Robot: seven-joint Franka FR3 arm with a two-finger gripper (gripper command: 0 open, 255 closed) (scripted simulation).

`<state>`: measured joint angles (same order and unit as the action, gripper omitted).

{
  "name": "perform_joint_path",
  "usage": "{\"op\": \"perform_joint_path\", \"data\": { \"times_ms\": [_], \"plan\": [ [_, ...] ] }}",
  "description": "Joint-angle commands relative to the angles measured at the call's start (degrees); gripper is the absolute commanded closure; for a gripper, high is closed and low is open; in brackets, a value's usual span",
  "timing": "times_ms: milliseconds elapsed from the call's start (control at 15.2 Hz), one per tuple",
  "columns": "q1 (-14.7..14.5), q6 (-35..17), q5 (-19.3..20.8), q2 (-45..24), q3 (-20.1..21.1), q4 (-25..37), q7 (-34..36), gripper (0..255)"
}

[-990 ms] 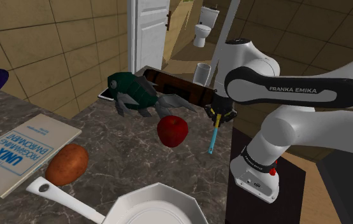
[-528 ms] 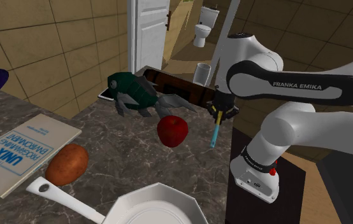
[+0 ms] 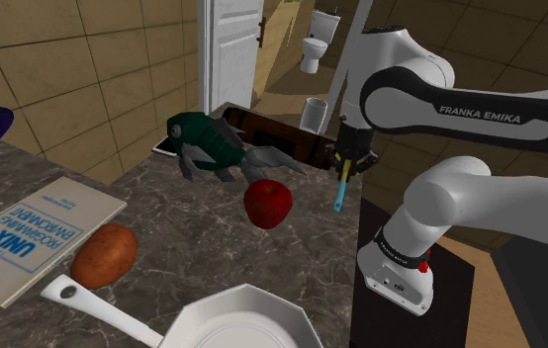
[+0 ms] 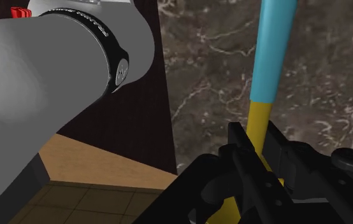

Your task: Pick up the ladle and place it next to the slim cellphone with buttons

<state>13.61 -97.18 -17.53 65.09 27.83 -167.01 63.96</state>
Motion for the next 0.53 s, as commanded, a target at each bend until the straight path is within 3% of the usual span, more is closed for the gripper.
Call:
{"op": "perform_joint_path", "data": {
  "times_ms": [0, 462],
  "plan": [
    [0.4, 1.8, 0.8, 0.5, -0.8, 1.3, -0.2, 255],
    [1.6, 6.8, 3.2, 0.6, -3.1, 6.5, -0.7, 255]
  ]
}}
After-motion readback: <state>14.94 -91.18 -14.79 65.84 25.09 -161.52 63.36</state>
